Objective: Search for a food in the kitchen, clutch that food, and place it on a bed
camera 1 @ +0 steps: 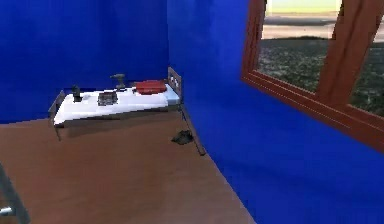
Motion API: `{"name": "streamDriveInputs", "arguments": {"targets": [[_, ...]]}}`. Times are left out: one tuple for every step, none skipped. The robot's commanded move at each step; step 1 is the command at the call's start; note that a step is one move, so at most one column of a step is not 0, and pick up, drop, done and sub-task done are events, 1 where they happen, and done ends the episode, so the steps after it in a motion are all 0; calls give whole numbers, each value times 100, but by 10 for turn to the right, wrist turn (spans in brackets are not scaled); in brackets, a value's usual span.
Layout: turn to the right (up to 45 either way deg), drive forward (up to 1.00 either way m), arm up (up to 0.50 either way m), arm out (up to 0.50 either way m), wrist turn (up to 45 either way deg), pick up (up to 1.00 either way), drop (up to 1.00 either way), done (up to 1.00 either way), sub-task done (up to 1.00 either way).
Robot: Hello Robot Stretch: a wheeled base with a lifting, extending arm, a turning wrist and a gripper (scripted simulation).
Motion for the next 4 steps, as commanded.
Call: {"name": "streamDriveInputs", "arguments": {"targets": [[0,25,0,0,0,0,0,0,0],[-30,0,0,0,0,0,0,0,0],[0,80,0,0,0,0,0,0,0],[-300,0,0,0,0,0,0,0,0]]}}
